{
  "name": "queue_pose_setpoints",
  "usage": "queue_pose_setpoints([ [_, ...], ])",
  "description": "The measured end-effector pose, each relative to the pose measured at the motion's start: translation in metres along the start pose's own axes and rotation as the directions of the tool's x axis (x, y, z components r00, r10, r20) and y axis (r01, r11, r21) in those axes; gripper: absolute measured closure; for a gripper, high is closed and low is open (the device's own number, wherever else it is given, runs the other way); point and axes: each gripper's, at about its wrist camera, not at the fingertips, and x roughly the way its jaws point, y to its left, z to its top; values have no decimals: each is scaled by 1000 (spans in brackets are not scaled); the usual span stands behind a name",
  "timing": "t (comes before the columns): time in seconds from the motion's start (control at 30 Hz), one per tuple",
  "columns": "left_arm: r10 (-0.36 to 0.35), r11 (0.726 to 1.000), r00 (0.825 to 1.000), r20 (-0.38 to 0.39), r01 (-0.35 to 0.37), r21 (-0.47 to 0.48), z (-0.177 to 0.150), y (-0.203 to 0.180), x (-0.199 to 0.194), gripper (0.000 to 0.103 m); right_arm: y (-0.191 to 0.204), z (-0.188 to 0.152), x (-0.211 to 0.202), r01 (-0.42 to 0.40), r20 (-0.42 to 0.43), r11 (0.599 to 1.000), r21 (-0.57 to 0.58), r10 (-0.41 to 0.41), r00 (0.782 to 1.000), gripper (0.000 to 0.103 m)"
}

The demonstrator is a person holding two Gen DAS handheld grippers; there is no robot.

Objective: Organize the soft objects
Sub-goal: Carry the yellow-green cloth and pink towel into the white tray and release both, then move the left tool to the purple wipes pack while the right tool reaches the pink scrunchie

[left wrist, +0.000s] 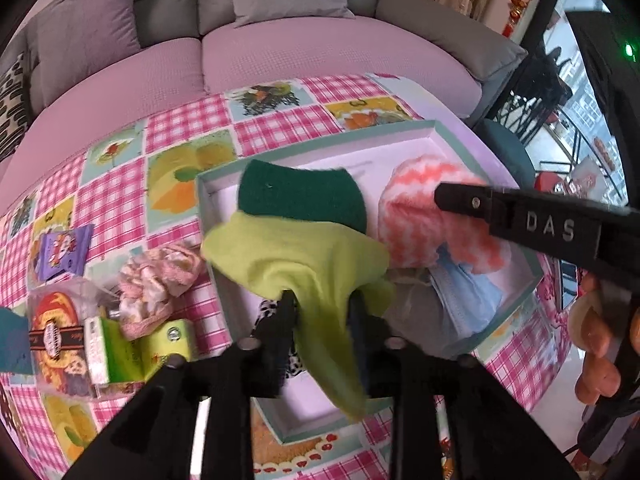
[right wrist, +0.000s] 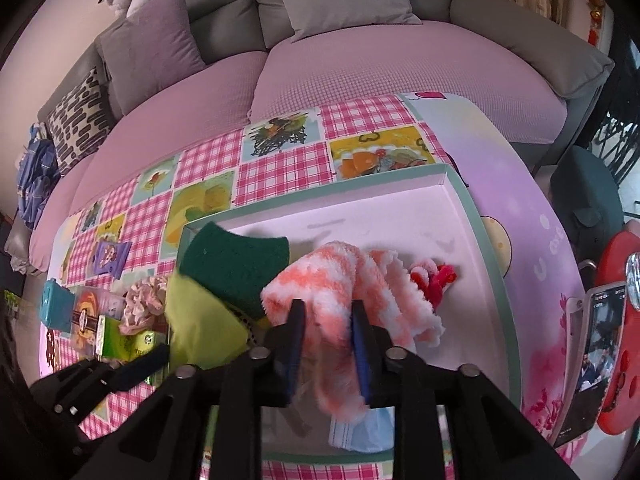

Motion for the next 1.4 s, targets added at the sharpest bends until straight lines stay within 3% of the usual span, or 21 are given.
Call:
queue_pose_setpoints([
  [0.2, 39, 998, 999, 29, -38, -47, 0, 13, -18, 60, 8, -7, -9, 7, 8, 999, -33, -7, 1000, 60],
  [0.37, 107, 989, 994, 34, -103, -107, -4, 31, -27, 59, 10, -16, -13, 20, 13, 999, -44, -19, 1000, 44],
  [0.43, 132, 983, 991, 30, -127, -134, -7, 39, -28, 43, 10, -21, -14, 21, 18, 999, -47, -21, 1000, 40],
  [0.47, 145, 979, 989, 30, -139, -148, -8, 43, -29, 40, 10, -23, -15, 22, 21, 999, -48, -21, 1000, 38],
  [0.63, 215, 962, 976, 17, -209, -175, -15, 58, -31, 37, 9, -35, -15, 8, 25, 999, -34, -8, 1000, 33],
  [0.7, 245, 953, 969, 13, -238, -187, -19, 64, -31, 31, 9, -40, -15, 7, 27, 1000, -27, -7, 1000, 29],
  [0.77, 261, 946, 965, 8, -254, -202, -23, 71, -31, 31, 10, -44, -14, 8, 31, 1000, -26, -7, 999, 22],
  [0.93, 301, 928, 954, -6, -295, -229, -31, 88, -31, 31, 12, -52, -11, 0, 38, 1000, -9, 0, 999, 16],
  [1.0, 310, 922, 951, -6, -303, -242, -33, 95, -33, 28, 13, -54, -10, 0, 40, 1000, 2, 0, 999, 8],
  [1.07, 312, 919, 950, -4, -303, -252, -33, 101, -34, 16, 17, -57, -11, -11, 47, 1000, 11, 11, 999, 3],
  [1.4, 308, 921, 948, 81, -275, -276, -25, 132, -53, 12, 45, -61, -14, -41, 83, 999, -1, 41, 996, 0],
])
